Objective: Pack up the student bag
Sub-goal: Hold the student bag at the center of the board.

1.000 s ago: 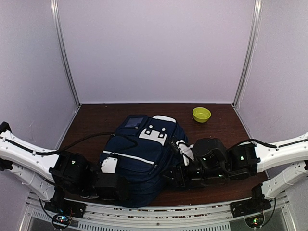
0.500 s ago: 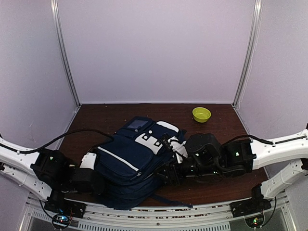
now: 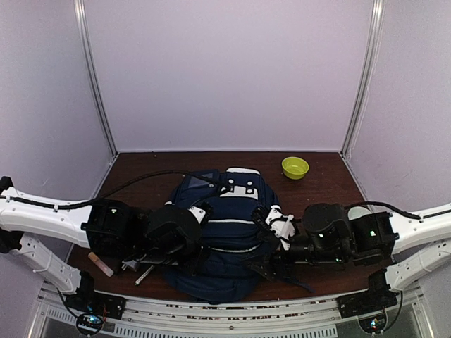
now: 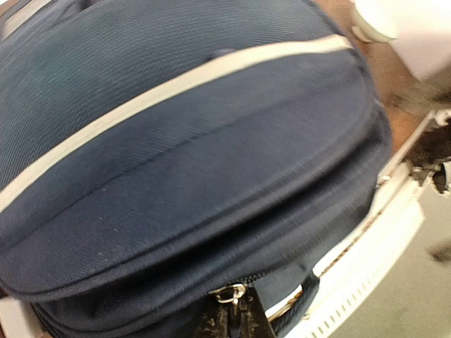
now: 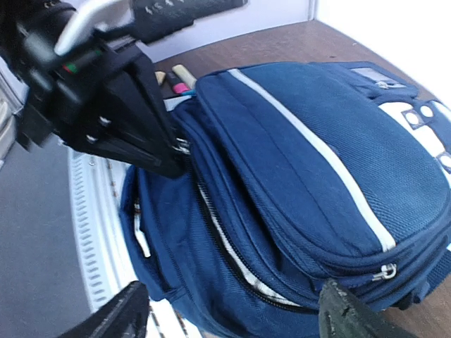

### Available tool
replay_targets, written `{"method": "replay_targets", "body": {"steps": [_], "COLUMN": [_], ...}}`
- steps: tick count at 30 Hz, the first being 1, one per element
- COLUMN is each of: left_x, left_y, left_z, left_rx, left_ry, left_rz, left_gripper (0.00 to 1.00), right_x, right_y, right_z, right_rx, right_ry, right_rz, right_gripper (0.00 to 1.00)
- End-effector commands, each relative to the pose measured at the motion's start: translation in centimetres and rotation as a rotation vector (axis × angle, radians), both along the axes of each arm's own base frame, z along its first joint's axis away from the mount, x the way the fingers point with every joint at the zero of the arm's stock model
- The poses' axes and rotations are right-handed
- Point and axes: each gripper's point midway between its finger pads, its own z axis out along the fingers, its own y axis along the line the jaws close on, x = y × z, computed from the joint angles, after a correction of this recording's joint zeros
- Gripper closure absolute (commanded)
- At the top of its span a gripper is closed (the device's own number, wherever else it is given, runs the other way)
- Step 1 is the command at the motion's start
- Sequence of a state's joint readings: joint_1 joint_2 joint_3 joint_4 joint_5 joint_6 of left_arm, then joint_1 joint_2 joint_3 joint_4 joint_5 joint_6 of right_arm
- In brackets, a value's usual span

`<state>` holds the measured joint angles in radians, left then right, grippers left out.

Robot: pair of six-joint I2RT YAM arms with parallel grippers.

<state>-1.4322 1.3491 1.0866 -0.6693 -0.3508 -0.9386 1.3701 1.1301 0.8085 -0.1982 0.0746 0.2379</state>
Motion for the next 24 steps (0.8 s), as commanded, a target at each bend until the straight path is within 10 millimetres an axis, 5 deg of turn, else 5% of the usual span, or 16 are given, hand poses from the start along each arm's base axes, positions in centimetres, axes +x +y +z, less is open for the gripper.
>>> {"method": "replay_targets", "body": {"steps": [1, 8, 16, 24], "left_x": [0.8, 0.5, 0.4, 0.4], "left_y": [-2.4, -1.4, -1.0, 0.5], "left_z": [3.7, 2.9, 2.4, 0.3], "left_rx": [-0.156, -0.201, -0.2, -0.149], "left_ry": [-0.067, -0.055, -0.053, -0.036], "left_rz": [-0.042, -0.033, -0.031, -0.005], "left_gripper": [1.0, 1.0, 1.0, 1.0], "right_x": [2.0, 4.2, 4.8, 5.3], "right_y": [-1.0, 0.2, 2.8, 3.1], "right_z": [1.1, 0.6, -0.2, 1.0], "right_rx": [-0.013, -0.174, -0.24, -0.21], "right_ry": [-0.241, -0.456, -0.509, -0.527], "right_rz": [-0.021, -0.019, 0.032, 0.012], "right_gripper": [0.13, 0.17, 0.28, 0.92]}}
